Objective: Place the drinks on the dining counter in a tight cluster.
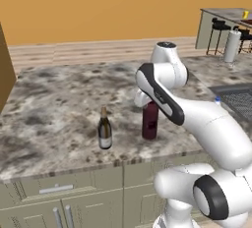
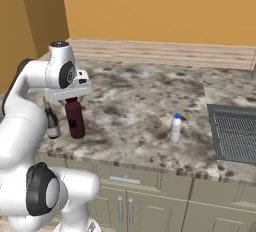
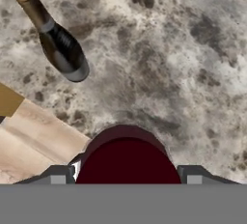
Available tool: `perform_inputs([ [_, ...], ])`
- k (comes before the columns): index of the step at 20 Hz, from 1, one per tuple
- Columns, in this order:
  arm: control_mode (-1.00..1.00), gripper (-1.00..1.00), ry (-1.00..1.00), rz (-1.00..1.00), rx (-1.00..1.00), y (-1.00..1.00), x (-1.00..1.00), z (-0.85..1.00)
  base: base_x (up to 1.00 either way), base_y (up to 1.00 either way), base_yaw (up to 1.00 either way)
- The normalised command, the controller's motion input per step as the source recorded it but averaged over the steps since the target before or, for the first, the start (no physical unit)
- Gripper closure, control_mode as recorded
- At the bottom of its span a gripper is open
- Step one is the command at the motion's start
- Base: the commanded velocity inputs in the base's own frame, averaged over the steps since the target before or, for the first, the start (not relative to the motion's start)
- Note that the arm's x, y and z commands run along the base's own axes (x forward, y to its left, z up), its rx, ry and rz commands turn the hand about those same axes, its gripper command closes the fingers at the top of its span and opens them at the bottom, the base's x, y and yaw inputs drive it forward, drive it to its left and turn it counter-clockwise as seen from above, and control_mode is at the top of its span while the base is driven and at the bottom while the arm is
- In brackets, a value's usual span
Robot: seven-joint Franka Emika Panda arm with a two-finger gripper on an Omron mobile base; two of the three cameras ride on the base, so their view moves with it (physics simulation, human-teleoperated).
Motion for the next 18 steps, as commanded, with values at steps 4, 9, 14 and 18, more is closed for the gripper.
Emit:
perform_inputs([
  [4,1.0,1.0,0.0,0.0,0.0,0.0,0.0,0.0,-0.8,-0.12,-0.08],
  [9,1.0,1.0,0.0,0.0,0.0,0.0,0.0,0.0,-0.68,-0.14,-0.19],
  [14,1.0,1.0,0.0,0.0,0.0,0.0,0.0,0.0,-0.21,-0.05,-0.61],
  [18,1.0,1.0,0.0,0.0,0.0,0.0,0.0,0.0,-0.08,0.0,-0.74],
])
